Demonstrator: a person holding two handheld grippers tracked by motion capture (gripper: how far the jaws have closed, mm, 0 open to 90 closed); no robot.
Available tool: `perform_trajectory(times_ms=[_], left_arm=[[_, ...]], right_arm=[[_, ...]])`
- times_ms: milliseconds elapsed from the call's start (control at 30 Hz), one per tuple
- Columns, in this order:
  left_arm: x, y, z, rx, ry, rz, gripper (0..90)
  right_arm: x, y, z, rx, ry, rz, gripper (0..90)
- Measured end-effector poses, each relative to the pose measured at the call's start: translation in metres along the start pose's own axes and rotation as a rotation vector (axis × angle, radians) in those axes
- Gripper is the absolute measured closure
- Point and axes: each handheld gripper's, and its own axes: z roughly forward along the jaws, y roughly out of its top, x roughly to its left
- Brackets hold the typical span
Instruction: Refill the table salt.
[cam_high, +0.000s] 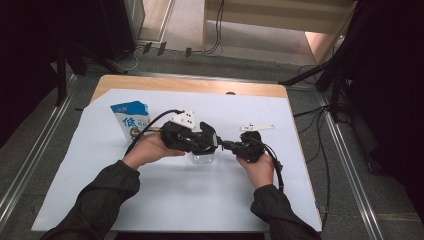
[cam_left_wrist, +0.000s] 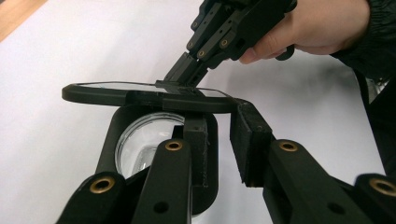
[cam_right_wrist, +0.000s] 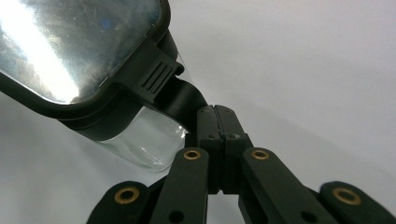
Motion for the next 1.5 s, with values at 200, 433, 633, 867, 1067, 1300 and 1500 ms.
perform_trajectory(times_ms=[200,433,633,867,1067,1300,1500], left_arm=[[0.000,0.006,0.005,-0.024,-0.025,-0.011,78.9],[0.001,0.016,0.009,-0.006,-0.027,0.005,78.9],[0.003,0.024,0.012,0.012,-0.047,0.002,78.6],[0.006,0.032,0.019,0.026,-0.067,-0.001,78.4],[0.006,0.034,0.022,0.028,-0.094,-0.005,84.3],[0.006,0.038,0.025,0.046,-0.098,-0.001,84.7],[0.007,0.042,0.030,0.053,-0.102,0.001,84.6]], right_arm=[[0.000,0.000,0.000,0.001,0.002,0.004,90.0],[0.000,0.000,0.000,0.000,0.002,0.006,90.0],[0.001,-0.001,0.000,-0.002,0.006,0.008,90.0],[0.001,-0.001,0.000,-0.001,0.004,0.008,90.0],[0.001,-0.001,0.000,-0.001,0.005,0.009,90.0],[0.001,-0.001,0.000,-0.002,0.005,0.010,90.0],[0.001,-0.001,0.000,-0.003,0.003,0.015,90.0]])
